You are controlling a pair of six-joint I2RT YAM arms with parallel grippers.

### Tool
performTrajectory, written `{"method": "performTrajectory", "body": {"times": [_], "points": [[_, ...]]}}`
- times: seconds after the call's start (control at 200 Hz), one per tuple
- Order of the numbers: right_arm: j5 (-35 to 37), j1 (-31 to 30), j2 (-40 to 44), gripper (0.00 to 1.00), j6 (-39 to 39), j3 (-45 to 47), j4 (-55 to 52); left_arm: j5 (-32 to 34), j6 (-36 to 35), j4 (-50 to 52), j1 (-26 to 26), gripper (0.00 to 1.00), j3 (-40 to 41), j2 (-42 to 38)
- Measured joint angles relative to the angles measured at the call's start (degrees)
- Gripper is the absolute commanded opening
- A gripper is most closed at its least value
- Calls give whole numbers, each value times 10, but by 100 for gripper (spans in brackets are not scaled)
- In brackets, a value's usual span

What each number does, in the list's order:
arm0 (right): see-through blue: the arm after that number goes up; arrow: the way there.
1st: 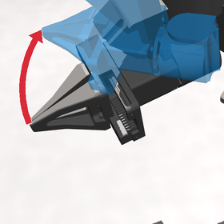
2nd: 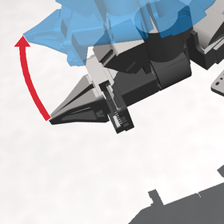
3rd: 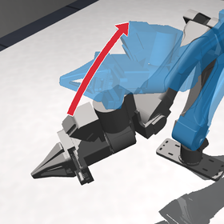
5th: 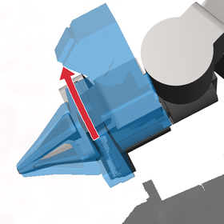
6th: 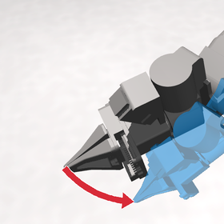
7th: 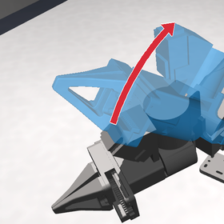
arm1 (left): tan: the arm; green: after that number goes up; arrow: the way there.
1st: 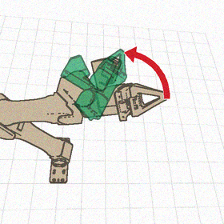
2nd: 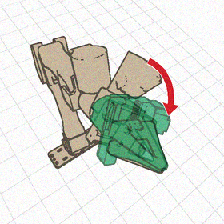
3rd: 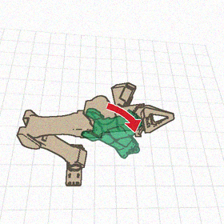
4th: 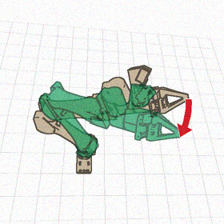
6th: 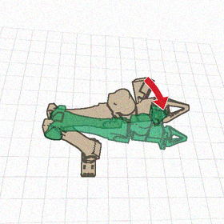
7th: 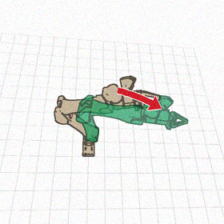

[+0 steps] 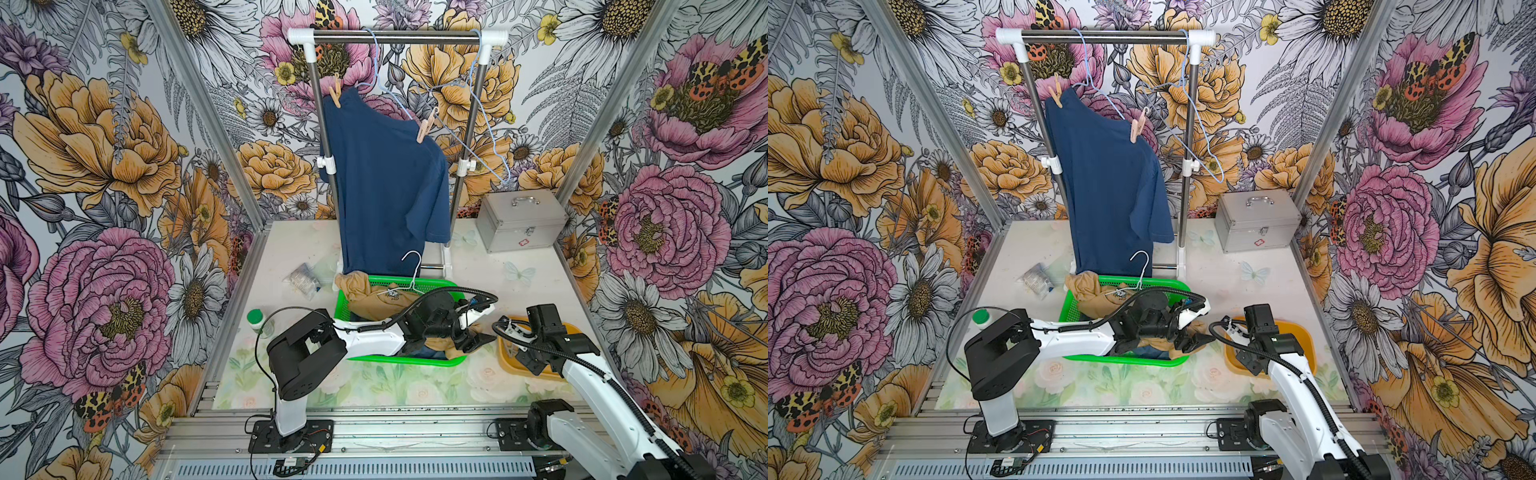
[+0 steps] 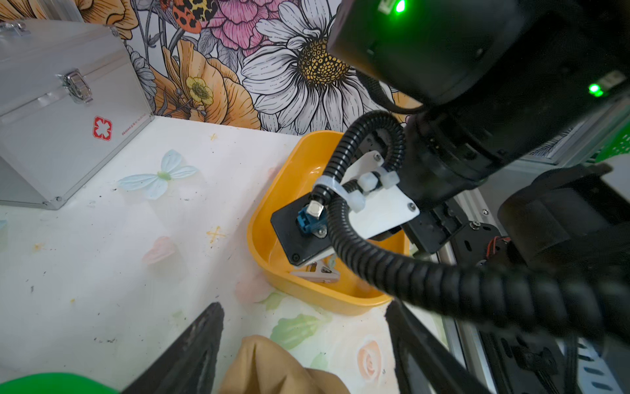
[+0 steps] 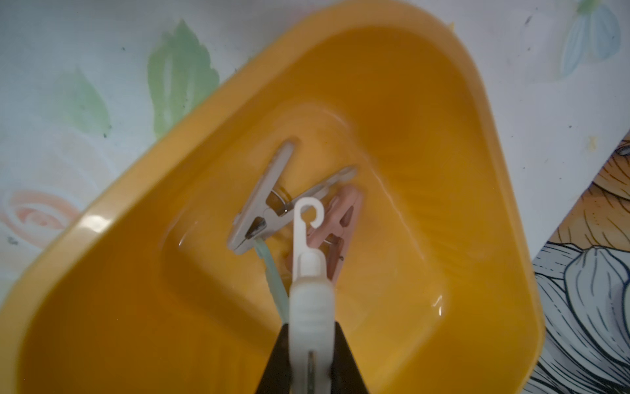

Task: Remove the clothespins securing t-shirts to the hanger
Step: Place the clothespin in the storage box.

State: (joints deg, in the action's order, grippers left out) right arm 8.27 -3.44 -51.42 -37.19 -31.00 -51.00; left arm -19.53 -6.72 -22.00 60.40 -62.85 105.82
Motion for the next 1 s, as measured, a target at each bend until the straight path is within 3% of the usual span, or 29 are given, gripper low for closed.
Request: {"method": "performTrajectory", "body": {"times": [0.285,0.42,0.635,1.0], "points": [[-33,38,-46,4,-19,0,0,-6,8,36,-3,77,-9,4],[-44,43,-54,16,-28,0,0,-7,8,43,-3,77,-13,7],[-47,43,-54,52,-32,-2,0,-9,7,57,-5,78,-16,7],[-40,45,27,66,-11,-89,-6,-24,19,77,-59,78,-14,-77]]}}
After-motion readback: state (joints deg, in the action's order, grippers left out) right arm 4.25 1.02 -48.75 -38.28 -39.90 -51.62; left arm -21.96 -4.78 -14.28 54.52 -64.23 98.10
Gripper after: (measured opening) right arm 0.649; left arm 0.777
